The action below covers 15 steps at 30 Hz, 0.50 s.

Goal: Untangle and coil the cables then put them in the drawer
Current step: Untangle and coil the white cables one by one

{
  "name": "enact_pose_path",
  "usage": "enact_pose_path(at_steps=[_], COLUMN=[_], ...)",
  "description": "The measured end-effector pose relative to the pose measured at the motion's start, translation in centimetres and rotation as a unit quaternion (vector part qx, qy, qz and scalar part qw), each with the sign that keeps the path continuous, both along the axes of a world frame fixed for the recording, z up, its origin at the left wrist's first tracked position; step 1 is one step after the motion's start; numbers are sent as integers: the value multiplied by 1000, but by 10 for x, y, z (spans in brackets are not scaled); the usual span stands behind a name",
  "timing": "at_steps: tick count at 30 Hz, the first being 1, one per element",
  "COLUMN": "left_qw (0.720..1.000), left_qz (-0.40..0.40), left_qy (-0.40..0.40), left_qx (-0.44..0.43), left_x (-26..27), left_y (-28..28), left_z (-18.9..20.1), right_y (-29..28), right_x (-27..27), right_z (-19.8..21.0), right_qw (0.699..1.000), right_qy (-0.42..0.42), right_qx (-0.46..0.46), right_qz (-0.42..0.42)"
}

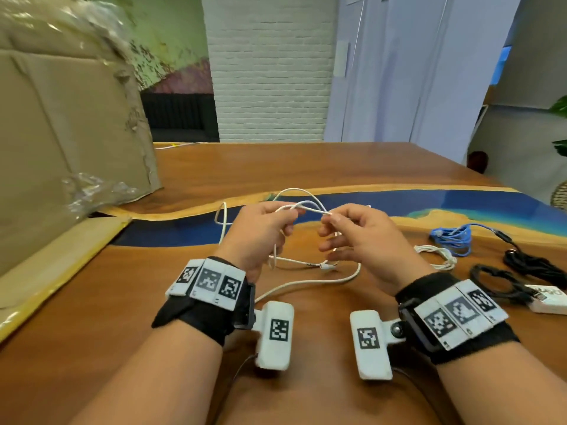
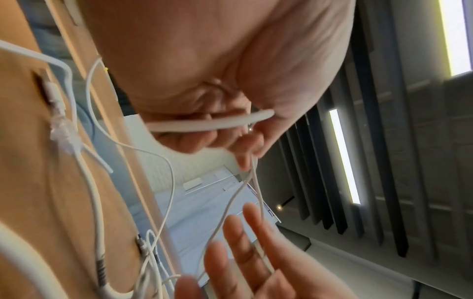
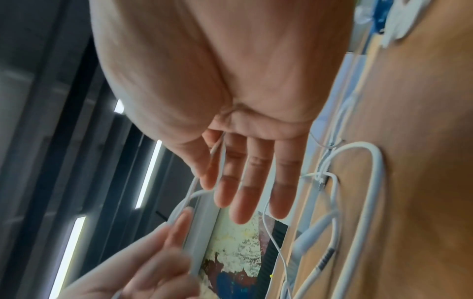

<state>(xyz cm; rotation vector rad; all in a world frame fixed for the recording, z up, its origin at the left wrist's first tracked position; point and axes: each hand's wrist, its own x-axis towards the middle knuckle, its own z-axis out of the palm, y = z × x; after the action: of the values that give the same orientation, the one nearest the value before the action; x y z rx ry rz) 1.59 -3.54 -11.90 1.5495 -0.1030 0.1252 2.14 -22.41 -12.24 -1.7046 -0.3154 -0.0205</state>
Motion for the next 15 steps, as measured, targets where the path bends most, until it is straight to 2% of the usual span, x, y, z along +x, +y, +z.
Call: enact_pose_path(at_steps=[3,7,10,13,15], left_qw=[991,966,971,982,979], left_qz=[88,144,92,8,-15], left_qy=[-60,-119,-127,-118,-126], left_qx=[-78,-180,-180,-144,-162], left_x=[3,-2,-10,-16,-20], left_y=[8,16,11,0,-7], left_z=[7,19,22,19,19], right_y=[-13,-33,-37,-31,-27], right_x=[2,6,2,-1,-2], right_z=[-3,-8,-10,-13,-15], right_qw=[998,989,986,993,997], right_qy=[14,-23,-8,-2,5], right_qx=[69,100,106,105,76], right_qz=[4,-108,-131,-55,-12])
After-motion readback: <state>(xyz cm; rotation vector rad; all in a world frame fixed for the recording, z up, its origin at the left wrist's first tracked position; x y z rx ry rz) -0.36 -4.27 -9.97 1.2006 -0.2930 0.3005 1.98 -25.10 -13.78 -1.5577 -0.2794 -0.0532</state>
